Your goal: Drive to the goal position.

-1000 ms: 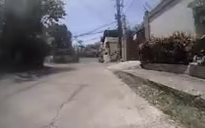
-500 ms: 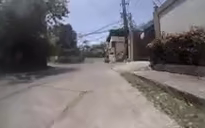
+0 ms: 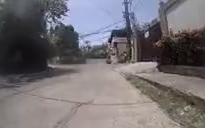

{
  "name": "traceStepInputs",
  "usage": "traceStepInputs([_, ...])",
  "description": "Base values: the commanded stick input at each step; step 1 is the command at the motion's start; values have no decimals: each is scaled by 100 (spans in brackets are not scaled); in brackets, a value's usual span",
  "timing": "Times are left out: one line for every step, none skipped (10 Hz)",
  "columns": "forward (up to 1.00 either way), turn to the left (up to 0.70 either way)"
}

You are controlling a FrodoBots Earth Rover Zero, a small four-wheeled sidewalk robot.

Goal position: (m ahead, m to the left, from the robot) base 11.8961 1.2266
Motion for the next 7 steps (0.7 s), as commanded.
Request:
traceStepInputs([100,0])
traceStepInputs([100,0])
traceStepInputs([100,0])
traceStepInputs([100,0])
traceStepInputs([100,0])
traceStepInputs([100,0])
traceStepInputs([100,0])
